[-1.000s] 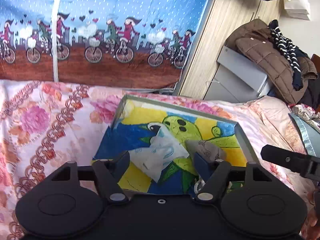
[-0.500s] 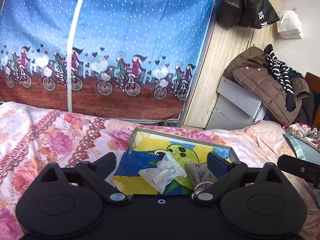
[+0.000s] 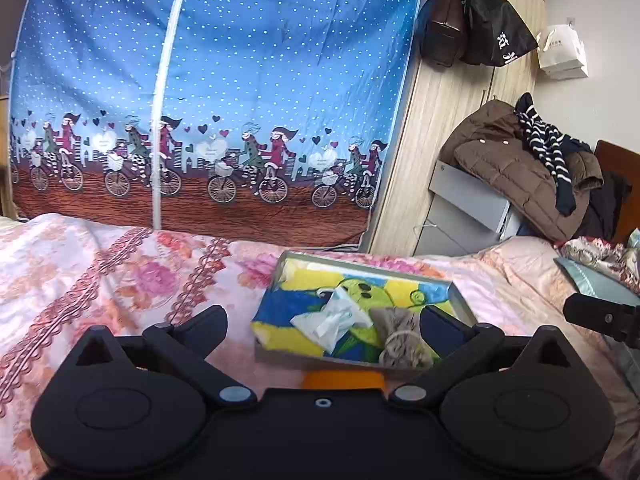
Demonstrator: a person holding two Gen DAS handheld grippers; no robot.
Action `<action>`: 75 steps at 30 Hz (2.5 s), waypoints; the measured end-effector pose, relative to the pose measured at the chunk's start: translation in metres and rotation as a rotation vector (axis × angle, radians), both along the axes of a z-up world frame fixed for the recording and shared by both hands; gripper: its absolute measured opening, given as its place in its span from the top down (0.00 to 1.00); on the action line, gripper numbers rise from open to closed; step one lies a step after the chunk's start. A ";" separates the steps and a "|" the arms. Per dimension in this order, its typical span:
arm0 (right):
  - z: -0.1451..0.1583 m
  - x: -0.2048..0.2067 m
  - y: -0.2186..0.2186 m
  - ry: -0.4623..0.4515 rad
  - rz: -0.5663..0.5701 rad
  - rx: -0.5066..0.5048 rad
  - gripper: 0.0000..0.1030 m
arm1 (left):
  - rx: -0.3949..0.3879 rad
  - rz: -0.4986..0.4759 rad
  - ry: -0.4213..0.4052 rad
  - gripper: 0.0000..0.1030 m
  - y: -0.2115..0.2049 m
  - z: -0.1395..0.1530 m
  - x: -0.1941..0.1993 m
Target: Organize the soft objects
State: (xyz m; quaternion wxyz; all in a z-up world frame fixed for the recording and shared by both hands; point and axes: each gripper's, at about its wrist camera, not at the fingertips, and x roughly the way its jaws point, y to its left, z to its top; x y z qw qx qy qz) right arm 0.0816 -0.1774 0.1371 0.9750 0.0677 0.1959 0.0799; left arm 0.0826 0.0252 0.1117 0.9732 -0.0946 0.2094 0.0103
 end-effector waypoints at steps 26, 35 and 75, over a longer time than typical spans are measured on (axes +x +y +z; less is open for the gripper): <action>-0.097 -0.075 0.011 0.256 0.054 -0.149 0.00 | 0.206 -0.130 0.222 0.01 -0.012 -0.074 -0.068; -0.108 -0.071 0.012 0.287 0.064 -0.167 0.00 | 0.222 -0.183 0.283 0.01 -0.016 -0.093 -0.069; -0.114 -0.055 0.013 0.328 0.069 -0.156 0.00 | 0.202 -0.170 0.325 0.01 -0.015 -0.103 -0.066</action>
